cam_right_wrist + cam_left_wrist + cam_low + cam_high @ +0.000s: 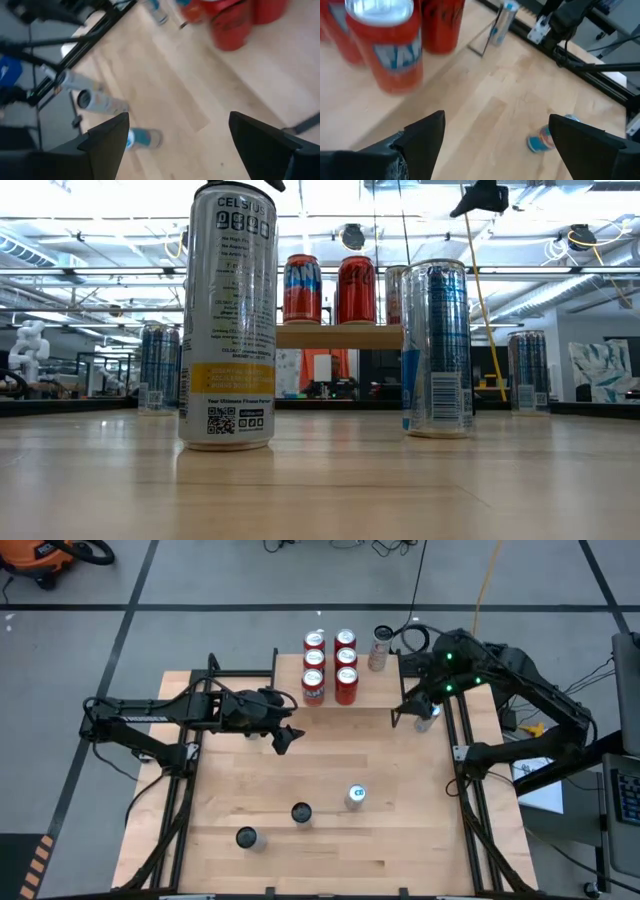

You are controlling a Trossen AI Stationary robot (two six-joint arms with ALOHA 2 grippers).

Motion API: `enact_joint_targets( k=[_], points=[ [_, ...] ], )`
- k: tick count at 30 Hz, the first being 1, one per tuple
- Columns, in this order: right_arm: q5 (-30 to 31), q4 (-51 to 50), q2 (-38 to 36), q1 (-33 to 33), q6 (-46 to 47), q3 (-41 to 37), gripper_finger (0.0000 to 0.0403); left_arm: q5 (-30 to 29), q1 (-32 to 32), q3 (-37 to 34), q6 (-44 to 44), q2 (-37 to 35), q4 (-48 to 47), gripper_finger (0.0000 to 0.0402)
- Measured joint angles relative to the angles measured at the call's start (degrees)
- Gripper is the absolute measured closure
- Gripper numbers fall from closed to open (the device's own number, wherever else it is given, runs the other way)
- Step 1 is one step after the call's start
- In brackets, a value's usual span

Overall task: Place canned beverage on shelf
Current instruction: Put the right white-yellow soda can on the shelf aligned with the other white-yellow soda can

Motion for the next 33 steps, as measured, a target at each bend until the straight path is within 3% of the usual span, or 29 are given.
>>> enact_joint_targets(
  k=[9,22,27,33],
  points=[
    [4.81,0.06,1.64,7.69,-2.93,0.0,0.0085,1.16,-5.24,0.0,-10.73,0.0,-4.93,0.0043],
    [7.35,0.04,2.45,15.51,1.29,-0.02,0.0085,0.78,-21.17,0.02,-19.99,0.36,-2.67,0.0044],
    [9.24,0.14,2.45,20.66,1.26,-0.02,0.0085,0.51,-28.12,1.48,-23.43,3.98,-2.69,0.0059],
    [9.4,4.03,2.45,25.87,1.83,-0.02,0.0085,0.27,-32.15,5.99,-21.18,11.56,-2.73,0.0072]
  ],
)
